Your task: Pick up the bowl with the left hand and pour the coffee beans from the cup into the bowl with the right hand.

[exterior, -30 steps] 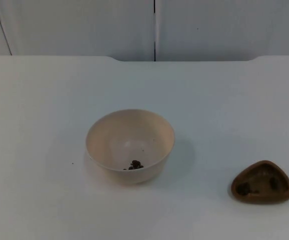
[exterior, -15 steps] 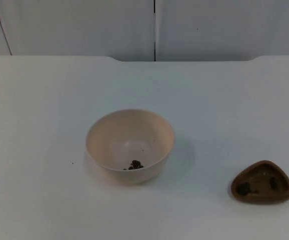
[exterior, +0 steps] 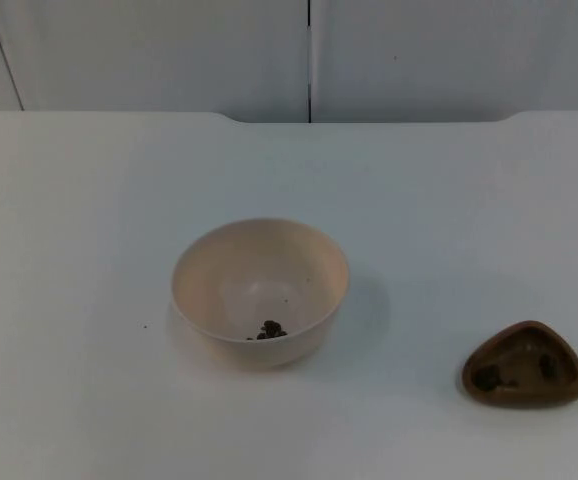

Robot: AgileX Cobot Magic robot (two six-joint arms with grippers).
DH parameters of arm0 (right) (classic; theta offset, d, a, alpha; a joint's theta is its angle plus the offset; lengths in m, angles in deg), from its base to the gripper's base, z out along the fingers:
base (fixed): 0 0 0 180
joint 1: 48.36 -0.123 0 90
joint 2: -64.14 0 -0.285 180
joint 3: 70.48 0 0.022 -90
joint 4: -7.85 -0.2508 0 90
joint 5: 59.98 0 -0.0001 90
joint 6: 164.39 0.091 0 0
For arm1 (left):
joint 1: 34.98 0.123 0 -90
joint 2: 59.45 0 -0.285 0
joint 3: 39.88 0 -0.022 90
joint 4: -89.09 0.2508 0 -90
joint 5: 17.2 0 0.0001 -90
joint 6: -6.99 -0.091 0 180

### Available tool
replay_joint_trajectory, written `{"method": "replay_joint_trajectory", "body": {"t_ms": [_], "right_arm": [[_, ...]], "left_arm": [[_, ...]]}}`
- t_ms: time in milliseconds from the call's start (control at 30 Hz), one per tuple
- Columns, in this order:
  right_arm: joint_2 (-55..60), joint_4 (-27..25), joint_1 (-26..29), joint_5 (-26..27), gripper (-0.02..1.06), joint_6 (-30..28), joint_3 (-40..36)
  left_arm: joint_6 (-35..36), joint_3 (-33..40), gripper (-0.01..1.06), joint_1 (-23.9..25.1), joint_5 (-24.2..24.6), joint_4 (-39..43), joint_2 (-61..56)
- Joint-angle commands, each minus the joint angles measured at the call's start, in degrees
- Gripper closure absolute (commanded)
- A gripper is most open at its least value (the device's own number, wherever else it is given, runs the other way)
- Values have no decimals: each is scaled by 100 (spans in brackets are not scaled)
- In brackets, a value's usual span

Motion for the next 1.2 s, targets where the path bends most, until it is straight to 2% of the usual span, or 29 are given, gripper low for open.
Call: {"method": "replay_joint_trajectory", "body": {"t_ms": [0, 1167], "right_arm": [[-27, 0, 23, 41, 30, 14, -15], [-27, 0, 23, 41, 29, 14, -15]], "left_arm": [[-109, 28, 24, 14, -45, -19, -20], [-146, 28, 24, 14, -45, -247, -20]]}}
